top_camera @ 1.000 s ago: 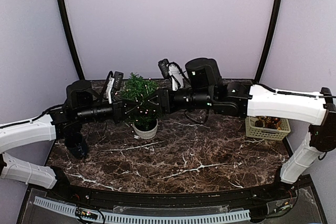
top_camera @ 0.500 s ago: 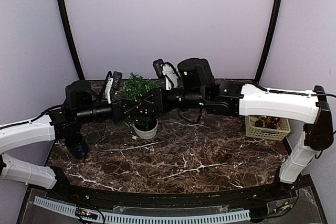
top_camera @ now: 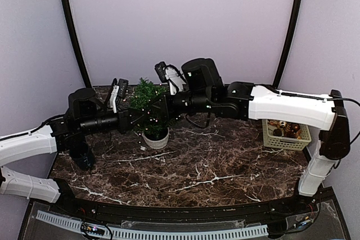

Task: Decorate the small christmas tree

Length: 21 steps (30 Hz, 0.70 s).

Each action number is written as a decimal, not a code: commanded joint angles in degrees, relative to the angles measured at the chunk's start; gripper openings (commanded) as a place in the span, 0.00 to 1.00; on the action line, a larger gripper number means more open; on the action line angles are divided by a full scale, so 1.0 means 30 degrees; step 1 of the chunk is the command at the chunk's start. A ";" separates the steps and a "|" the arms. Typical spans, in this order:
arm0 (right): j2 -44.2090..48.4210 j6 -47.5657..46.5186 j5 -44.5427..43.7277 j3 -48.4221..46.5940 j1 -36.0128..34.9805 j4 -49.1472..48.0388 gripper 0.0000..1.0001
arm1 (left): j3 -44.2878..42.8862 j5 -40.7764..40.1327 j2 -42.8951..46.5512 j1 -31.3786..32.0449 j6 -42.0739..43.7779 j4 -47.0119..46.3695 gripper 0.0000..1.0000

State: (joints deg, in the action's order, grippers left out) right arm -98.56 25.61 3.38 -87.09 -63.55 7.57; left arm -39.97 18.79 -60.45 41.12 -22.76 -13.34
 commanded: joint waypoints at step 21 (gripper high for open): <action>-0.4638 -0.8356 -0.4558 -1.1391 0.0018 0.8876 0.00 | 0.0062 -0.2761 0.0486 0.0052 -0.2447 0.1072 0.00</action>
State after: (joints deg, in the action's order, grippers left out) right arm -112.84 3.38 -7.20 -117.84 -63.77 34.74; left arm -38.22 11.07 -57.67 41.10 -29.39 -11.46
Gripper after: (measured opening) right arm 0.010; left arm 0.018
